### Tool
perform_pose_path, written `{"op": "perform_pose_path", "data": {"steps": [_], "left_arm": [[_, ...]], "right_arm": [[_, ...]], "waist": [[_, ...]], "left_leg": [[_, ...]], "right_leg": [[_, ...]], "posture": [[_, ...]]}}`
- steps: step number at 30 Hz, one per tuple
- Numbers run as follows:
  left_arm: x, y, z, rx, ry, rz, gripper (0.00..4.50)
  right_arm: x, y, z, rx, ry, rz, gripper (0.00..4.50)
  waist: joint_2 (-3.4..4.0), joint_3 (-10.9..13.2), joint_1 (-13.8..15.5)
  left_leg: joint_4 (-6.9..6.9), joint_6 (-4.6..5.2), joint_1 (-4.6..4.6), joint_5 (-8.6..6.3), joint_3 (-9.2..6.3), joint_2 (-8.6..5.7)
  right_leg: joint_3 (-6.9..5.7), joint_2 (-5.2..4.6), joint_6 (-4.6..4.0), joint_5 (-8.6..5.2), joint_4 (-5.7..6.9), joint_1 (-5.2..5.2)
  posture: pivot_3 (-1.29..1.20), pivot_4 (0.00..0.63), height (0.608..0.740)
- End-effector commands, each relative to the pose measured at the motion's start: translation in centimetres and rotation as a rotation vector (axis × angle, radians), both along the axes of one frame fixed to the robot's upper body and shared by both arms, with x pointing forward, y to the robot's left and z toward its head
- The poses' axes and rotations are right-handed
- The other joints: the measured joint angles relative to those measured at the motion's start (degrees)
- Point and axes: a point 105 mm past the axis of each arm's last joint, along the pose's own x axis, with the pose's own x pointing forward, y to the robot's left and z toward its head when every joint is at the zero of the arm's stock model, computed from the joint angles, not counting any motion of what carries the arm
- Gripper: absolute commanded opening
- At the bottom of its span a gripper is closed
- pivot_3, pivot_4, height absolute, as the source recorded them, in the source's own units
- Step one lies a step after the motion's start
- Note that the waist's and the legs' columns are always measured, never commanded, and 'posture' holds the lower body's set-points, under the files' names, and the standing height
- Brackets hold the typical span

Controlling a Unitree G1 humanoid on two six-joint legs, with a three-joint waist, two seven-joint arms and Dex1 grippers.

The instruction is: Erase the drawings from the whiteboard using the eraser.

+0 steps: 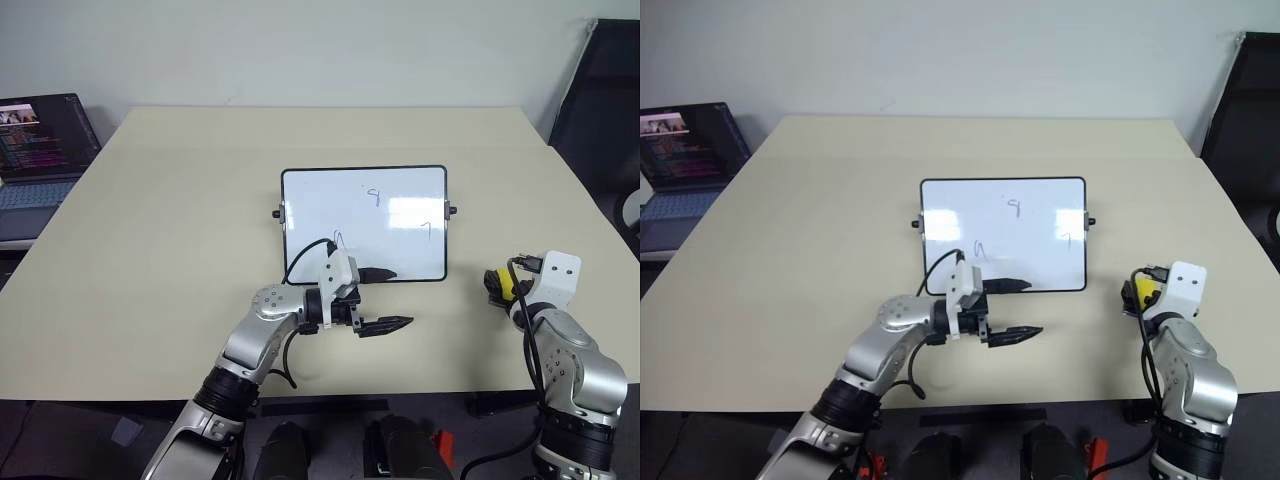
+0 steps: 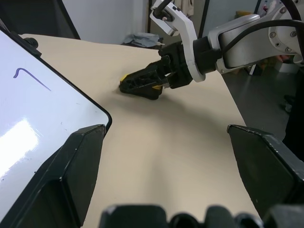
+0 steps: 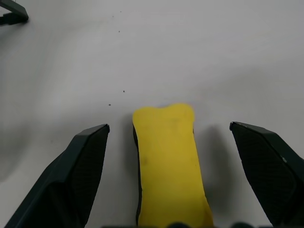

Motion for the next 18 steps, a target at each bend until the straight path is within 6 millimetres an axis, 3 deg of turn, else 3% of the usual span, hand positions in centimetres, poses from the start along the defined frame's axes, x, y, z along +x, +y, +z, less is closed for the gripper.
{"op": "perform_pose_path", "data": {"steps": [1,10,18], "left_arm": [[0.4,0.1,1.4,-0.023,-0.051,0.005,4.50],[0.2,0.2,1.0,-0.024,-0.048,0.018,4.50],[1.3,1.0,1.3,-0.020,-0.070,0.053,4.50]], "right_arm": [[0.2,-0.4,1.1,0.003,-0.046,-0.016,4.47],[0.4,-0.9,0.6,0.009,-0.032,-0.020,4.47],[0.9,-1.4,0.7,0.002,-0.038,-0.024,4.47]], "waist": [[0.00,0.00,0.00],[0.00,0.00,-0.03],[0.00,0.00,-0.02]], "left_leg": [[0.00,0.00,0.00,0.00,0.01,0.00],[0.00,0.00,0.00,0.00,0.01,0.00],[0.00,0.00,0.01,0.00,0.01,0.00]], "right_leg": [[0.00,0.00,0.00,0.00,0.00,0.00],[0.01,0.00,0.00,0.00,0.00,0.00],[0.00,0.01,0.00,0.00,0.01,0.00]], "posture": [[0.00,0.150,0.740],[0.00,0.150,0.740],[0.00,0.150,0.740]]}}
